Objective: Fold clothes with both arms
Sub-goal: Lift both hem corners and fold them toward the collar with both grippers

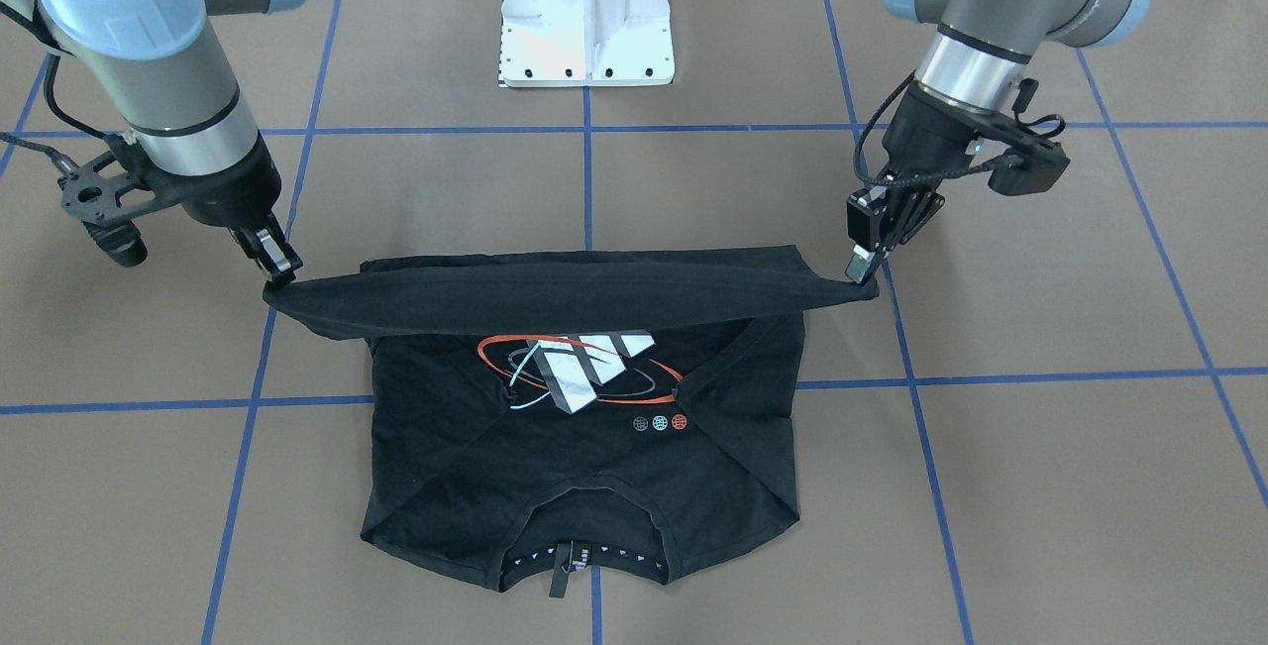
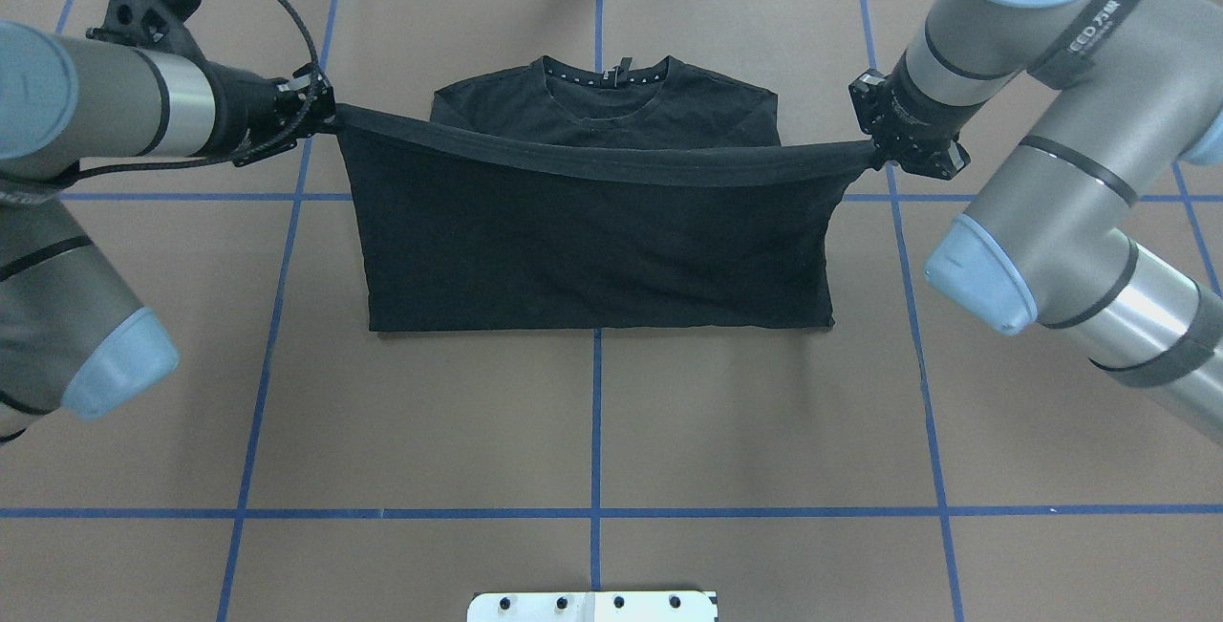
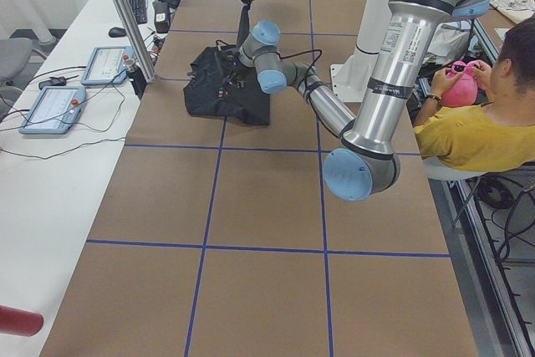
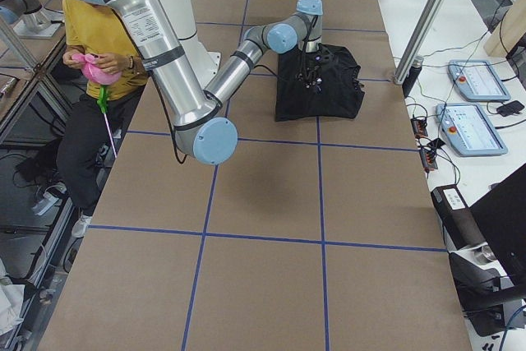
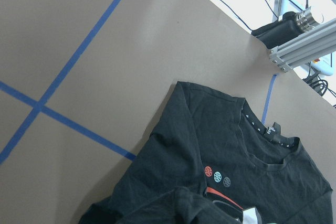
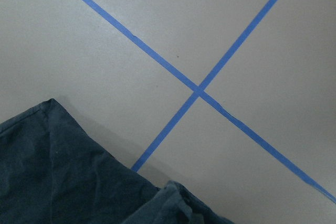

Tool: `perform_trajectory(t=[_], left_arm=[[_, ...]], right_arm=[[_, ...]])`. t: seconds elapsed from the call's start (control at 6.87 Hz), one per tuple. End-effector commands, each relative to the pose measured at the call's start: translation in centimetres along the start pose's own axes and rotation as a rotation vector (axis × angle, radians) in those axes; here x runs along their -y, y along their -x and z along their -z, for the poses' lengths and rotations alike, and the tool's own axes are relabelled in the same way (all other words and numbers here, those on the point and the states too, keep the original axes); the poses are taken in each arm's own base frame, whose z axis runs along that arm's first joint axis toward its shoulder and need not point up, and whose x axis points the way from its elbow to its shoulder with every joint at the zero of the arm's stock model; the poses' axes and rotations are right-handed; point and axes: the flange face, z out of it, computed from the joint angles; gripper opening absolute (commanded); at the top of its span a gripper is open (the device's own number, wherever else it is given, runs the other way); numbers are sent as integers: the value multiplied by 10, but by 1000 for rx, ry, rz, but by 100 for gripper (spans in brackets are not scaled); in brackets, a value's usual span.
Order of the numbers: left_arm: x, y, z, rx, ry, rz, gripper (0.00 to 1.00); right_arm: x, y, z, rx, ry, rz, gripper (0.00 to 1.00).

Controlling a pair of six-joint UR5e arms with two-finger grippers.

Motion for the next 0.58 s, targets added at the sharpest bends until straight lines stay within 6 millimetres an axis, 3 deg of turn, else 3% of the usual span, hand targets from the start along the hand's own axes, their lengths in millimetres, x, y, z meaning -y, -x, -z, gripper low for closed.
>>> perform_trajectory(t=[0.0,0.29,0.44], left_arm=[[39,-15,-54,61,-43,-40,0],[55,4,-105,60,-58,-57,0],[57,6,-112,57,-60,-58,0]], right_arm=[[10,39,-31,2,-12,21,0],[29,56,-78,36,-38,37,0],[30,69,-82,56,-47,43,0]])
